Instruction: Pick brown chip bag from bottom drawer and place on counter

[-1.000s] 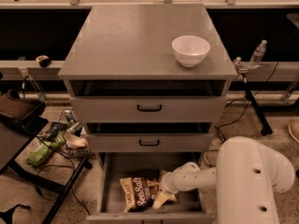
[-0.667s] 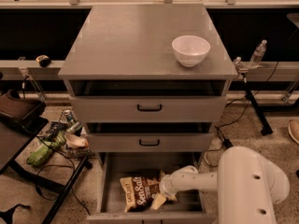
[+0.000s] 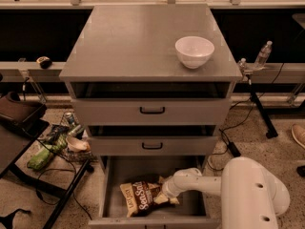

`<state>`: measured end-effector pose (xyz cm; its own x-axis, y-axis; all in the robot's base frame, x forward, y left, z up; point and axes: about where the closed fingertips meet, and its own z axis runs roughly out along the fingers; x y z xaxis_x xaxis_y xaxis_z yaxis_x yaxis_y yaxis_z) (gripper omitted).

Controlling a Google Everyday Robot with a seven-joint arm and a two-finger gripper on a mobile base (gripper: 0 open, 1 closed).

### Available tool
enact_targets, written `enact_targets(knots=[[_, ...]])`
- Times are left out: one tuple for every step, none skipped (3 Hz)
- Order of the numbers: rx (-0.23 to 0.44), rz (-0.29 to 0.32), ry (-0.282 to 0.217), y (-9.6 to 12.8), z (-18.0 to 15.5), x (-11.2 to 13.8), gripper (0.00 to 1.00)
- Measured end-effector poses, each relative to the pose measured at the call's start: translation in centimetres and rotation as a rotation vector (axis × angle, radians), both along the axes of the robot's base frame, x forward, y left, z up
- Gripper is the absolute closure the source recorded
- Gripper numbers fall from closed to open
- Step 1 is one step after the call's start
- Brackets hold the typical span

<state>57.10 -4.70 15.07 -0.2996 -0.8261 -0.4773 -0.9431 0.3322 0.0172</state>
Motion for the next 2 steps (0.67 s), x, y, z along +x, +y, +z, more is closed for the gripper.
enact_targets(knots=[[0.000,0.000,0.002,0.04,-0.04,-0.09,0.81],[0.000,0.000,0.002,0.05,-0.03,-0.09,1.00]])
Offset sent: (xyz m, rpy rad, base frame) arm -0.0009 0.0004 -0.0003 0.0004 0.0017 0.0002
